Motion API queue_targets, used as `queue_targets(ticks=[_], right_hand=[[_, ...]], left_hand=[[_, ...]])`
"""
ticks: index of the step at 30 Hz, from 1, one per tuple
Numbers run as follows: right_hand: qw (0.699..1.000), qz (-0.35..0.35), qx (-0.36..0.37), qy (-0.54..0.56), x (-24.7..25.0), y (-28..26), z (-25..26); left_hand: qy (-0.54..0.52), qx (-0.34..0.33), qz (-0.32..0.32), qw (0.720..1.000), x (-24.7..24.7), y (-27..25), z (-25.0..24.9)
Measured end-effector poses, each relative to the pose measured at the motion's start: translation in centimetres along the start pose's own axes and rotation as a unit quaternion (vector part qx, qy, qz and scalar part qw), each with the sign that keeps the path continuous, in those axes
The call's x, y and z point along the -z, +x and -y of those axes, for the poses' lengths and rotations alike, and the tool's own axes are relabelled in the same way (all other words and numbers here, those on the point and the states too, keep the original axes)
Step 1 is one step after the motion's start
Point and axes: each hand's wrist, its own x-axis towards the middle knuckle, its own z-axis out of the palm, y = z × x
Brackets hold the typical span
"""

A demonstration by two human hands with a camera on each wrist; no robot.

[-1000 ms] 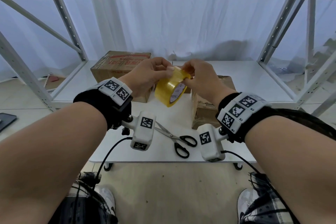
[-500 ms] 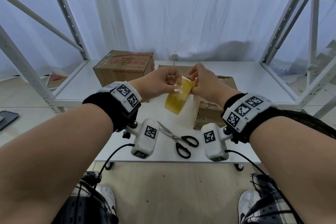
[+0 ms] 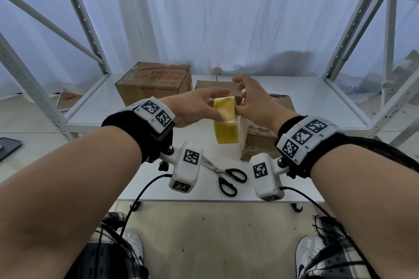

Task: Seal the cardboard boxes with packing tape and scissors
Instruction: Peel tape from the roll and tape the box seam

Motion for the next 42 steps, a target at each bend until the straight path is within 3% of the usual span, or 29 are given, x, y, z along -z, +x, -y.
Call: queue_targets(ticks=[1,3,6,9,17,20,25,28,31,42], right_hand=[[0.999,0.003,-0.034,0.020,0.1,0.1,0.0],[0.978,0.028,-0.119,0.169,0.4,-0.1,0.4],[0.897,0.004,-0.187,0.401,0.7,-0.3,1.2],[0.846,-0.039,-0.228,0.481,1.0,-0.2,2.0],[0.852,-0.061,-0.248,0.457,0.4,0.7,2.1],[0.837,-0.060,-0.226,0.495,0.3,0.7,2.5],[0.815,-0.060,-0.199,0.540,-0.1,0.7,3.1],[0.792,-0.071,-0.207,0.570,0.1,0.8,3.3],[0.799,-0.062,-0.204,0.562,0.5,0.6,3.5],[0.820,-0.072,-0.198,0.532,-0.2,0.2,3.8]], left_hand=[[0.015,-0.012,-0.006,1.000,0.0,0.0,0.0],[0.070,-0.036,-0.022,0.997,0.0,0.0,0.1],[0.216,-0.075,-0.057,0.972,0.1,-0.1,0.1],[0.295,-0.108,-0.073,0.946,0.0,0.0,0.1],[0.376,-0.147,-0.085,0.911,-1.0,0.7,0.3],[0.404,-0.152,-0.122,0.894,-0.6,0.9,0.7],[0.393,-0.171,-0.156,0.890,0.4,1.0,0.9],[0.435,-0.192,-0.173,0.863,0.2,1.1,1.1],[0.470,-0.209,-0.183,0.838,0.3,1.2,1.2],[0.450,-0.178,-0.172,0.858,0.6,1.5,1.2]])
